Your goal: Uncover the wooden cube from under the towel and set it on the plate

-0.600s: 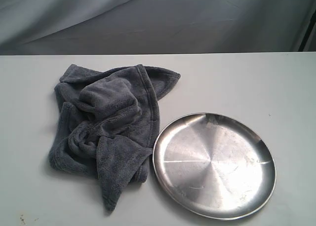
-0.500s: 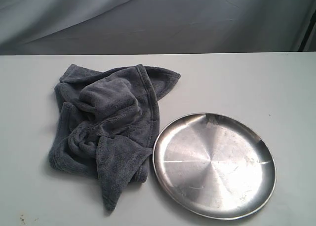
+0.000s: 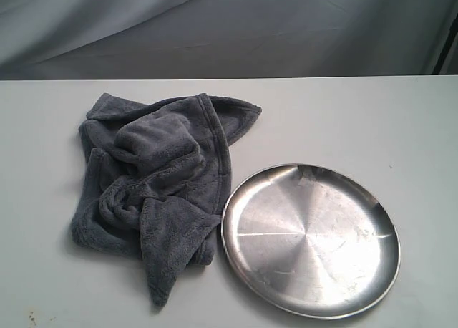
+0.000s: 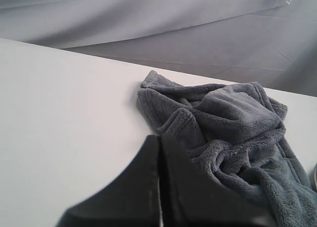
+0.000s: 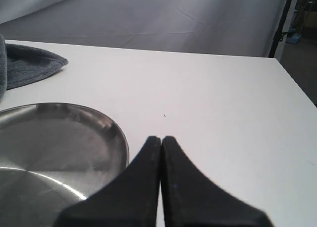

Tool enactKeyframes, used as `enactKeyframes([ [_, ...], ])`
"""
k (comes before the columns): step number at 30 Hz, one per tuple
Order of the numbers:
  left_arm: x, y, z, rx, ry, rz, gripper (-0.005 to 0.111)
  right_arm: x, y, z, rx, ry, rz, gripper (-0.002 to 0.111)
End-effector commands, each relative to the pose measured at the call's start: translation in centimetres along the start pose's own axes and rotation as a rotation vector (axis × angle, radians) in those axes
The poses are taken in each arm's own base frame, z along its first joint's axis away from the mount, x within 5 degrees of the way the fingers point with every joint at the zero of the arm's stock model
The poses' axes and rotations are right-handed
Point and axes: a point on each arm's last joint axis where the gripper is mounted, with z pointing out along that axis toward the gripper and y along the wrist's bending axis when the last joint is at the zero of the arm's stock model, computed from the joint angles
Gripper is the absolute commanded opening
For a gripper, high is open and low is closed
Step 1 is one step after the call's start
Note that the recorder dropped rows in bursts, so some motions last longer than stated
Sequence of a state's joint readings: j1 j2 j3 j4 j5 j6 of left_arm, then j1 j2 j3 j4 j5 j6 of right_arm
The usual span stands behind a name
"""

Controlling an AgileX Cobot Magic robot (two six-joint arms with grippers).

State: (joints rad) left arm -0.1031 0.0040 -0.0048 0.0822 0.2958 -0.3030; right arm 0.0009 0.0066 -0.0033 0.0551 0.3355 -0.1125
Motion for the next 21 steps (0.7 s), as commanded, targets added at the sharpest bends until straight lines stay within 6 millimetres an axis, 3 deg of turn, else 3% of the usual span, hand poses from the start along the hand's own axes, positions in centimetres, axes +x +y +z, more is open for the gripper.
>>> enactKeyframes([
  [1,0.1,0.0,0.0,0.007,-0.001,-0.012,0.000,0.1,0.1,0.0,-0.007,-0.004,0.001,0.000],
  [10,0.1,0.0,0.0,0.007,-0.001,-0.012,0.000,-0.1,0.0,0.0,-0.001,-0.018,-0.010,0.000],
  [21,0.1,0.0,0.0,0.007,-0.001,-0.010,0.000,-1.7,-0.2,-0.2,0.017,-0.205,0.006,0.000],
])
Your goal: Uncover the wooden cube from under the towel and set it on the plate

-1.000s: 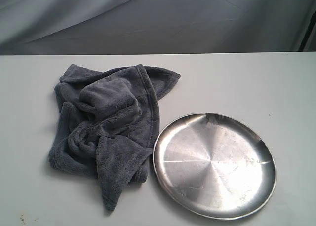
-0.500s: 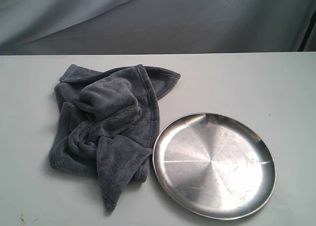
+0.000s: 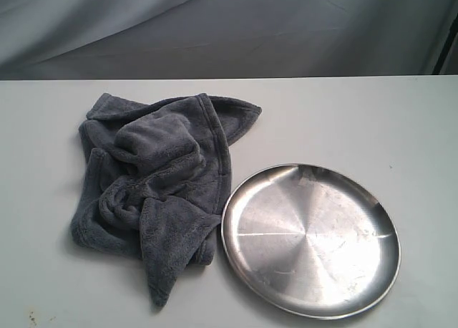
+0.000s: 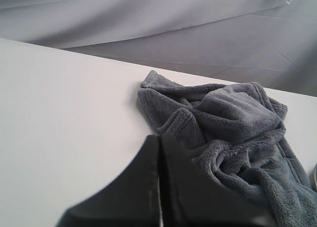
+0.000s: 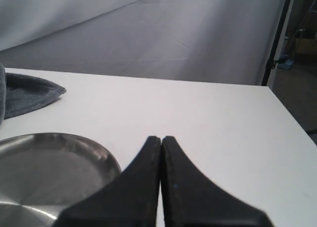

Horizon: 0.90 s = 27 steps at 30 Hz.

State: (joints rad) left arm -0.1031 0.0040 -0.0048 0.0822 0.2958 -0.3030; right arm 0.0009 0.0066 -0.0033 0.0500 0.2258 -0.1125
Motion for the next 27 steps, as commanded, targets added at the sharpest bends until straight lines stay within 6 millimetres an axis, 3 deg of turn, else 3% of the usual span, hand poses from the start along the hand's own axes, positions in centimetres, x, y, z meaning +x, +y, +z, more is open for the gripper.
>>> enactKeyframes([
  [1,0.1,0.0,0.0,0.007,-0.001,-0.010,0.000,-1.2,-0.1,-0.1,0.004,-0.140,0.054,0.000],
  [9,0.1,0.0,0.0,0.007,-0.001,-0.010,0.000,-3.4,-1.0,-0.8,0.006,-0.417,0.547,0.000],
  [11,0.1,0.0,0.0,0.007,-0.001,-0.010,0.000,-3.4,-1.0,-0.8,0.001,-0.406,0.546,0.000],
  [18,0.1,0.0,0.0,0.007,-0.001,-0.010,0.000,-6.9,0.2,-2.0,-0.108,-0.226,0.453,0.000],
  [27,0.1,0.0,0.0,0.007,-0.001,-0.010,0.000,-9.1,1.0,0.1,-0.176,0.110,0.176,0.000],
])
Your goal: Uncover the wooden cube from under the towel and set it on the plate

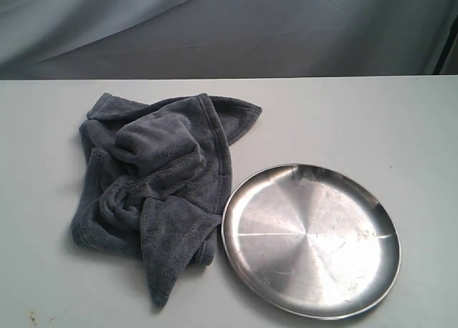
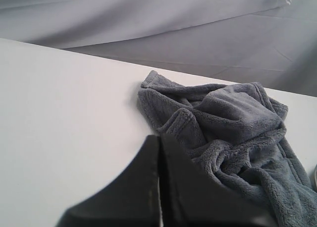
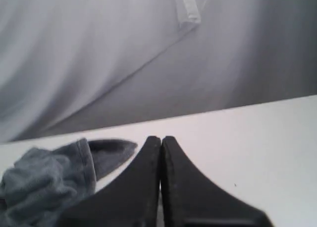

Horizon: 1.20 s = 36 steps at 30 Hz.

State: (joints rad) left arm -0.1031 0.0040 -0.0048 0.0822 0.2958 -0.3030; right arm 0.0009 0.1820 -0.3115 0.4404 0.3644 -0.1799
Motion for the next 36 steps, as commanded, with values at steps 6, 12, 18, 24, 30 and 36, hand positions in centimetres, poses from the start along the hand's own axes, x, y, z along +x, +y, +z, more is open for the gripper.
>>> enactKeyframes([
  [6,0.1,0.0,0.0,0.007,-0.001,-0.010,0.000,-2.7,1.1,2.8,-0.068,0.264,-0.209,0.000],
  [12,0.1,0.0,0.0,0.007,-0.001,-0.010,0.000,-4.9,2.4,4.7,-0.173,0.355,-0.243,0.000],
  [18,0.1,0.0,0.0,0.007,-0.001,-0.010,0.000,-6.0,3.5,8.1,-0.264,0.546,-0.253,0.000],
  [24,0.1,0.0,0.0,0.007,-0.001,-0.007,0.000,-5.9,4.8,13.3,-0.331,0.709,-0.293,0.000],
  [30,0.1,0.0,0.0,0.007,-0.001,-0.007,0.000,-4.8,8.3,19.7,-0.367,0.922,-0.432,0.000],
  [36,0.1,0.0,0.0,0.007,-0.001,-0.007,0.000,-3.3,12.6,23.3,-0.406,1.066,-0.565,0.000],
])
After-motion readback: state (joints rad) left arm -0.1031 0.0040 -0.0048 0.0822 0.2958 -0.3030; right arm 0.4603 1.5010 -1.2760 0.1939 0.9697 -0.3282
